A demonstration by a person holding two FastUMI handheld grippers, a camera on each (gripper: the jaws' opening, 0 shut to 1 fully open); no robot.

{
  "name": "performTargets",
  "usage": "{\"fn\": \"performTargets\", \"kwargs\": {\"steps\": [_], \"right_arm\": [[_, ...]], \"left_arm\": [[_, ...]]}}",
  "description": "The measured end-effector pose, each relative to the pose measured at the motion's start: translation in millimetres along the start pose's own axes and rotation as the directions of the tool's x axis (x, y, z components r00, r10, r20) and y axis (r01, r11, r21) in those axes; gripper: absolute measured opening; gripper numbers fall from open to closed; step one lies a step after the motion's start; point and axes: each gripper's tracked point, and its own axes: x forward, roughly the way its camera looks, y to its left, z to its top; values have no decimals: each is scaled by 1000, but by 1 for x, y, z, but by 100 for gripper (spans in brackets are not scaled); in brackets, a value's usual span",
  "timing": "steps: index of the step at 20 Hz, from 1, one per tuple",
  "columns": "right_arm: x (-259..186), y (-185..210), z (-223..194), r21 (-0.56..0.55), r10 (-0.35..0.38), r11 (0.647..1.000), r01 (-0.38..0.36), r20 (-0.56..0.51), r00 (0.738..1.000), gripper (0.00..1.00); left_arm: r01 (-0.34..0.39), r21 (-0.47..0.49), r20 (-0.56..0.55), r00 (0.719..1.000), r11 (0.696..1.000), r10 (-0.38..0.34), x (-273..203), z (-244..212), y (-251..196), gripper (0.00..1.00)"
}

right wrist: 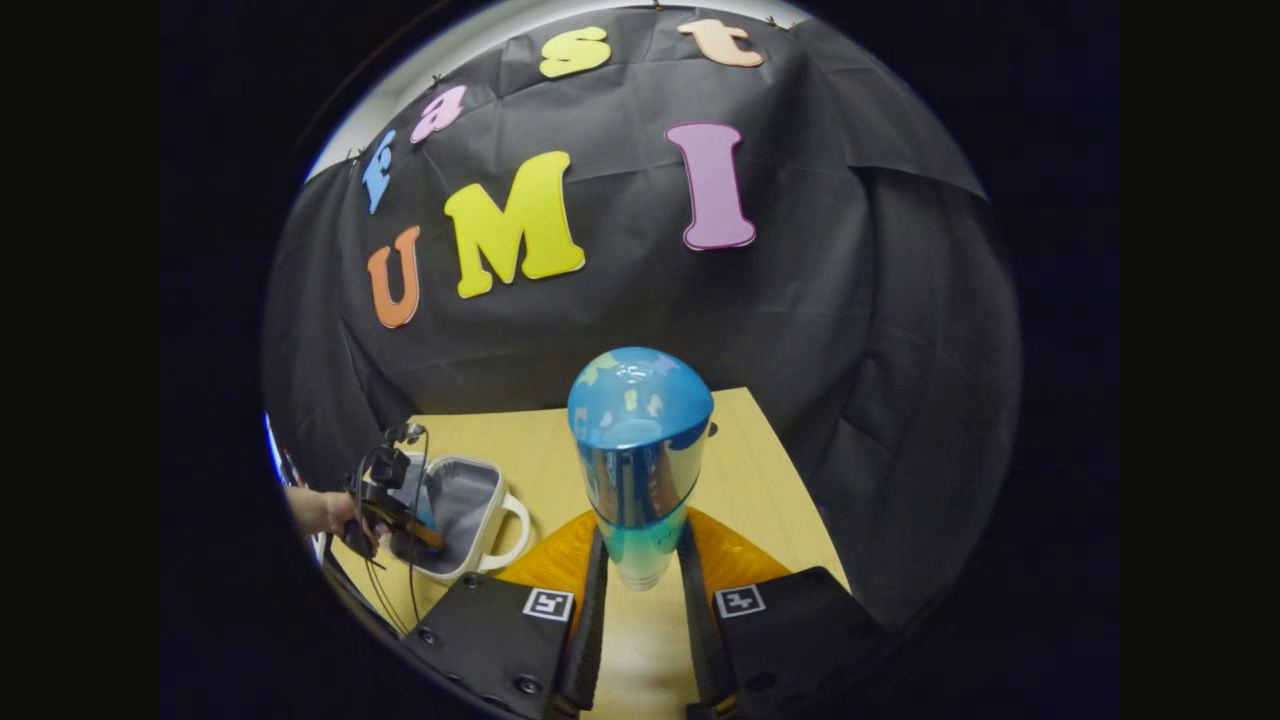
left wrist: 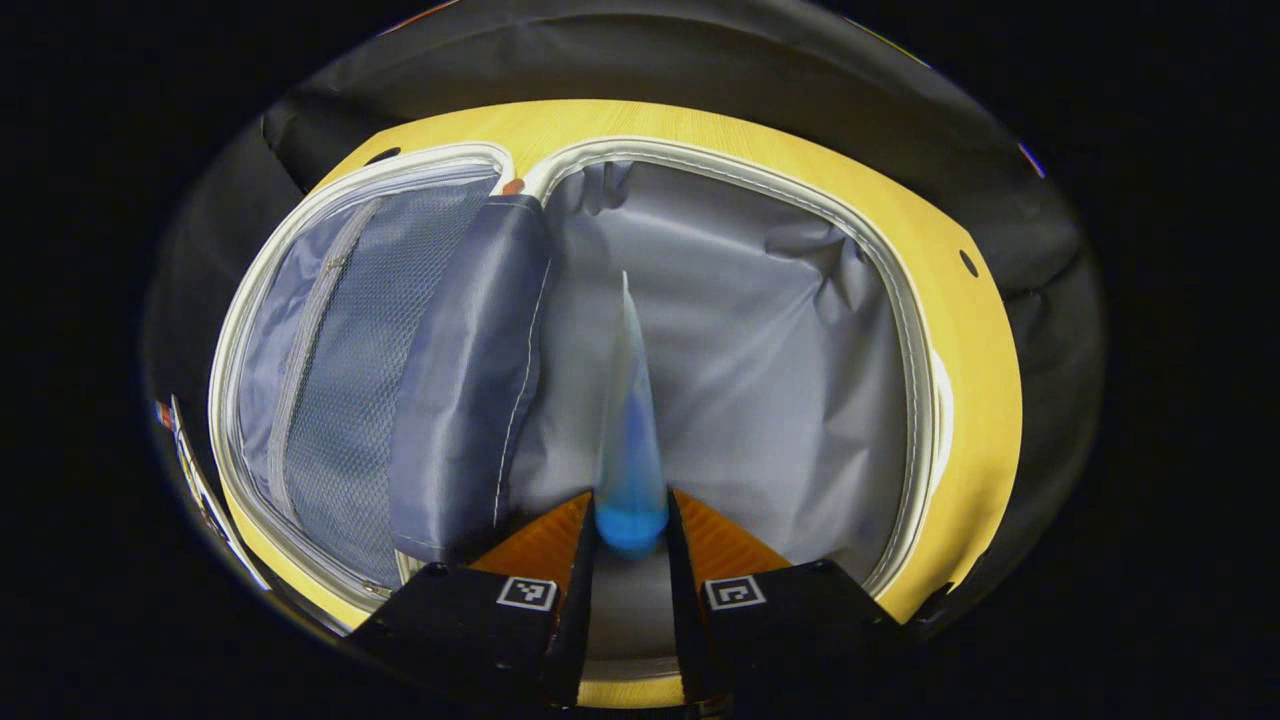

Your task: First open the suitcase, pack the skin care products into it, and then close the suitcase.

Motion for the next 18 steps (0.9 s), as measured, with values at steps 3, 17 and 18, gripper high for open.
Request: {"fn": "performTargets", "kwargs": {"steps": [3, 17, 18], "right_arm": [[-2, 9, 3, -42, 19, 999, -19, -3, 1000, 34], [64, 215, -36, -118, 397, 896, -428, -216, 892, 35], [76, 237, -49, -96, 417, 887, -453, -257, 872, 33]], "left_arm": [[-1, 11, -70, 998, 1000, 2, 6, -6, -1, 41], [207, -103, 374, 914, 973, -155, -91, 8, -1, 98], [216, -117, 427, 892, 969, -147, -106, 4, 10, 99]]}}
